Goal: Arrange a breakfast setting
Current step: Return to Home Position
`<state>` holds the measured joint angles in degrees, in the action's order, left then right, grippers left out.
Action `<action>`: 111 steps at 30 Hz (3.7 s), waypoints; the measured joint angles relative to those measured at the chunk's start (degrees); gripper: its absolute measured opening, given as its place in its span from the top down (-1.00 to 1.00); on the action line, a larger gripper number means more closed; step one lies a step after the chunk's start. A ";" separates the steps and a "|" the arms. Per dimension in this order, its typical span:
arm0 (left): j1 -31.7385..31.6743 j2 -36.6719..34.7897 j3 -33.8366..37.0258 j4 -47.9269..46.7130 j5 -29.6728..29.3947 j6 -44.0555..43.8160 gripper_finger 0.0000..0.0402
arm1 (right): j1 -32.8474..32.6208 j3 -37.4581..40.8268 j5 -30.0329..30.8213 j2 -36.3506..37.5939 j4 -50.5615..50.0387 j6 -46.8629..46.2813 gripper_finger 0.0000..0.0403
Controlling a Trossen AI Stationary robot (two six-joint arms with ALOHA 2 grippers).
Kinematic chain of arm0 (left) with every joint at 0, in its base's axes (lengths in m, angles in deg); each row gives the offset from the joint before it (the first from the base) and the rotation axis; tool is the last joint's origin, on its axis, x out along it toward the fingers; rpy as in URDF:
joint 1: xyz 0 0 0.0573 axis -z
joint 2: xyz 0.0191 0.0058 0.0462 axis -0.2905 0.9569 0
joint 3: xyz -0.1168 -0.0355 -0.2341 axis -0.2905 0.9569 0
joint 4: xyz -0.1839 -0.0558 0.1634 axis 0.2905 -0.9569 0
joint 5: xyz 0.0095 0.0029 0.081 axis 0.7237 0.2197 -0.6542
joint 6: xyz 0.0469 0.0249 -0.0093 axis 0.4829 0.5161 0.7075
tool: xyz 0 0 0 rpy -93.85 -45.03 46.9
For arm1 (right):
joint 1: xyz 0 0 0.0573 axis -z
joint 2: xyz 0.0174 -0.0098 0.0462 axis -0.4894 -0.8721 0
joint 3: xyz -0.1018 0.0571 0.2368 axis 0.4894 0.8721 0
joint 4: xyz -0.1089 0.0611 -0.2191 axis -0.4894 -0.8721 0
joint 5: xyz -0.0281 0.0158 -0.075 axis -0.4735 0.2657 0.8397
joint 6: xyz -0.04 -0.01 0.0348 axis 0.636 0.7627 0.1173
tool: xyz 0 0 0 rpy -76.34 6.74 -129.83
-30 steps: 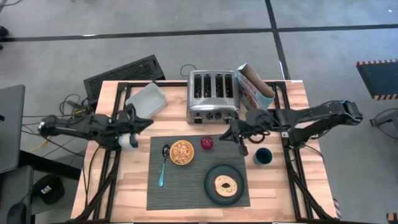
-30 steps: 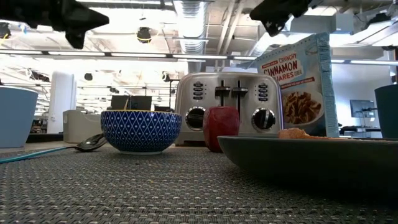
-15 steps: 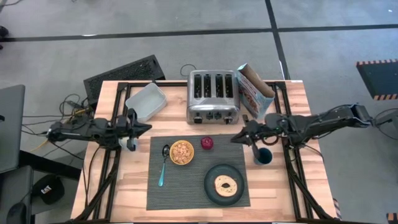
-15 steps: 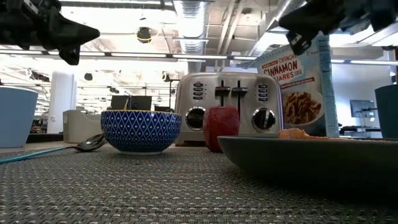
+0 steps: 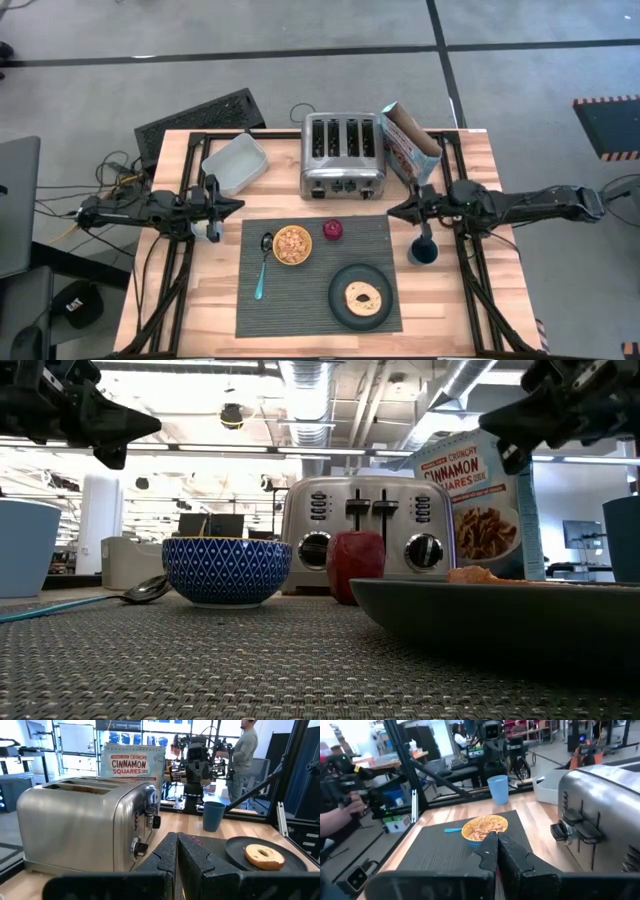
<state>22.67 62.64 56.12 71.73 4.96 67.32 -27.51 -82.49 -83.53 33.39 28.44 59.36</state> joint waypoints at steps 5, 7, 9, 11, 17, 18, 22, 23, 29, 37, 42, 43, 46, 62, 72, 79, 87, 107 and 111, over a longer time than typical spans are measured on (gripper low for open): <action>0.00 0.00 0.00 -0.61 -0.05 0.02 1.00 | 1.97 3.31 0.03 9.00 -2.21 -1.24 0.88; 0.00 0.00 0.00 -0.61 -0.07 -0.07 1.00 | 2.15 4.20 0.20 12.37 -4.78 -1.25 0.91; 0.00 0.00 0.00 -0.67 -0.06 -0.31 1.00 | 2.11 4.90 1.22 15.16 -6.88 -1.49 0.90; 0.00 0.00 0.00 -0.72 -0.05 -0.68 1.00 | 2.11 5.71 2.44 18.25 -8.38 -1.60 0.85; 0.00 -0.10 0.00 -2.27 0.08 0.16 1.00 | 2.06 10.14 4.74 26.83 -9.41 -1.64 0.82; 0.00 -0.11 0.00 -3.37 -0.15 0.19 1.00 | 2.04 11.06 4.73 28.23 -9.24 -1.73 0.85; 0.00 -0.11 0.00 -5.46 -2.52 -0.26 1.00 | 1.55 12.30 4.82 30.22 -11.48 -2.33 0.90; 0.00 -0.11 0.00 -5.46 -2.90 -0.35 1.00 | 1.37 12.30 4.85 30.18 -11.65 -2.33 0.90; 0.00 -0.13 1.12 -3.85 -3.73 0.11 1.00 | 1.19 12.30 6.36 30.31 -11.25 -2.84 0.72; 0.04 -0.09 6.34 7.69 0.87 1.12 1.00 | 1.23 12.32 6.23 30.31 -11.64 -2.65 0.69; 0.03 0.31 6.67 8.43 3.68 2.18 1.00 | 1.23 12.34 6.21 30.29 -13.17 -2.65 0.69; 0.04 0.31 6.67 8.53 3.64 2.42 1.00 | 1.23 12.34 6.19 30.29 -13.40 -2.65 0.69; 0.00 0.31 6.69 8.57 3.49 4.82 1.00 | 1.23 12.34 6.19 30.29 -13.58 -2.65 0.68; 0.00 0.31 6.79 8.71 3.10 6.63 1.00 | 1.23 12.36 6.16 30.29 -14.20 -2.60 0.68; 0.00 0.31 6.86 8.74 3.12 6.39 1.00 | 1.23 12.39 6.12 30.29 -14.29 -2.60 0.68; 0.00 0.31 6.88 8.74 3.12 6.21 1.00 | 1.23 12.41 6.10 30.29 -14.30 -2.60 0.68; 0.00 0.31 6.91 8.74 3.13 6.21 1.00 | 1.23 12.41 6.08 30.29 -14.31 -2.60 0.68; 0.00 0.31 6.91 8.74 3.14 6.21 1.00 | 1.24 12.43 6.01 30.29 -14.31 -2.60 0.68; 0.00 0.31 6.91 8.74 3.14 6.23 1.00 | 1.24 12.43 6.01 30.29 -14.31 -2.60 0.68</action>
<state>22.67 62.95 63.02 80.47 8.10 73.55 -26.27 -70.06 -77.51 63.67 14.14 56.76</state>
